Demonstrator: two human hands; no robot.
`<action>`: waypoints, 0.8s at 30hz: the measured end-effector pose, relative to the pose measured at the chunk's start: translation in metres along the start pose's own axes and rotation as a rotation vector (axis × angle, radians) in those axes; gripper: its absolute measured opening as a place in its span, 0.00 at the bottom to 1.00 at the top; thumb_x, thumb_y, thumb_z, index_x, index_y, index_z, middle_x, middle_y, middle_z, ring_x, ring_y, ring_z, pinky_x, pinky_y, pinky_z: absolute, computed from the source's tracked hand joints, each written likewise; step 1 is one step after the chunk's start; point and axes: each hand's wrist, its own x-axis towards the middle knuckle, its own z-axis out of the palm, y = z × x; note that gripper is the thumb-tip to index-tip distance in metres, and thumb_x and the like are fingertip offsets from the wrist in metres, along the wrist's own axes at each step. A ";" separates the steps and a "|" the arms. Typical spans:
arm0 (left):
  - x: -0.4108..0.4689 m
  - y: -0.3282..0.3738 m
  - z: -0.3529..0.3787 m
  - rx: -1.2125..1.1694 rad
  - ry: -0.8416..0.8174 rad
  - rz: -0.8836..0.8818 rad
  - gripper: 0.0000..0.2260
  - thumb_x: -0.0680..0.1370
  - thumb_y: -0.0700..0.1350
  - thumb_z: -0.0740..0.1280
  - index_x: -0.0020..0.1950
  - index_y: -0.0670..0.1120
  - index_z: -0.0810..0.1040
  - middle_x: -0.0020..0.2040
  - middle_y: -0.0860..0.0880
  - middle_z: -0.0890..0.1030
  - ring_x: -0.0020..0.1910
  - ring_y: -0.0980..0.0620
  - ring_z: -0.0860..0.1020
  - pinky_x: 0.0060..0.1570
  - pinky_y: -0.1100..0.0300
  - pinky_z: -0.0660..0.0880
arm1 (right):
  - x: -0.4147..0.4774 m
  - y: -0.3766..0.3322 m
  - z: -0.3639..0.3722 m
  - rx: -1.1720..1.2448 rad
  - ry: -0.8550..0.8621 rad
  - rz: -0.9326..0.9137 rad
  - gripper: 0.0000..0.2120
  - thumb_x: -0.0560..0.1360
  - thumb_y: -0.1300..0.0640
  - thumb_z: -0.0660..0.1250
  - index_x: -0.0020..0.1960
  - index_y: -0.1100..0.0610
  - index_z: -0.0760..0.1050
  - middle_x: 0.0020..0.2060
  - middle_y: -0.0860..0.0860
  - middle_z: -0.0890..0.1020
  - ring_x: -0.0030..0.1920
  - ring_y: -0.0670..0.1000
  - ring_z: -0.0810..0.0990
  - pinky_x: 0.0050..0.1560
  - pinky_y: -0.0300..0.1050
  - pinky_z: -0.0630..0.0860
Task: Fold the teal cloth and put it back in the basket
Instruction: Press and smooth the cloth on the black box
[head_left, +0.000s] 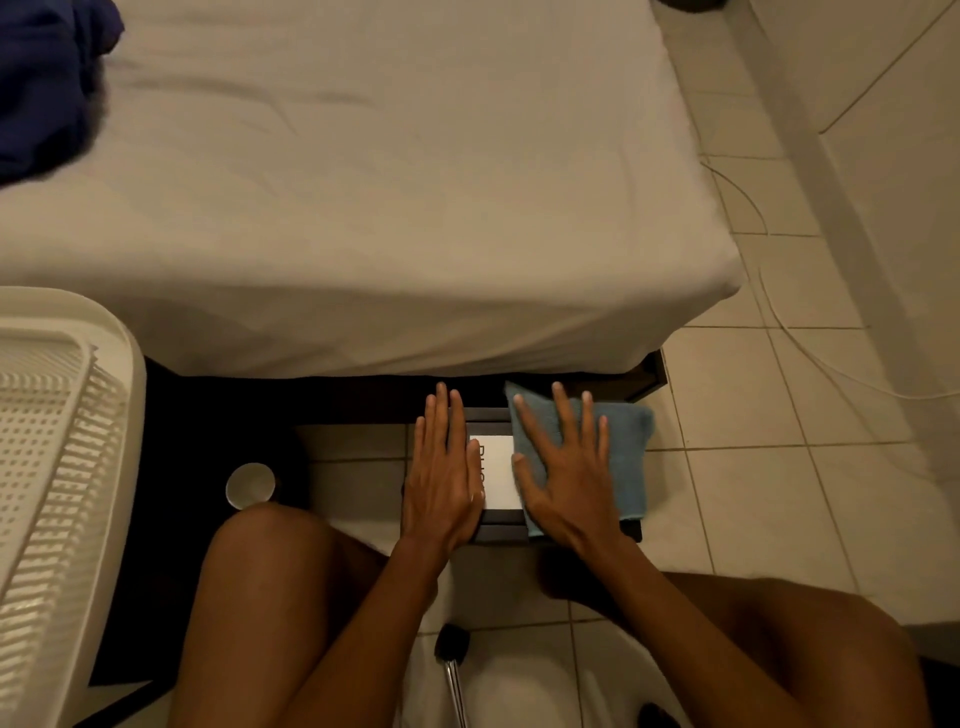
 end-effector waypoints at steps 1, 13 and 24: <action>-0.001 -0.001 0.000 0.037 0.002 0.007 0.27 0.84 0.51 0.46 0.81 0.44 0.42 0.81 0.47 0.40 0.80 0.52 0.39 0.79 0.54 0.41 | -0.004 0.002 -0.002 -0.038 -0.038 -0.096 0.31 0.80 0.38 0.53 0.80 0.38 0.46 0.81 0.50 0.42 0.80 0.58 0.36 0.78 0.63 0.39; 0.010 0.007 0.002 0.195 -0.074 0.162 0.27 0.84 0.50 0.45 0.81 0.42 0.45 0.82 0.45 0.44 0.80 0.50 0.40 0.78 0.55 0.41 | -0.022 0.002 0.011 0.024 0.055 0.231 0.30 0.80 0.38 0.43 0.80 0.41 0.39 0.81 0.52 0.41 0.80 0.60 0.36 0.77 0.64 0.39; -0.002 0.021 0.009 0.193 -0.063 0.140 0.28 0.84 0.51 0.47 0.80 0.40 0.44 0.81 0.44 0.43 0.80 0.51 0.41 0.78 0.56 0.41 | -0.014 0.020 -0.003 0.028 0.047 0.182 0.33 0.79 0.34 0.46 0.80 0.41 0.40 0.81 0.53 0.39 0.79 0.60 0.35 0.78 0.64 0.41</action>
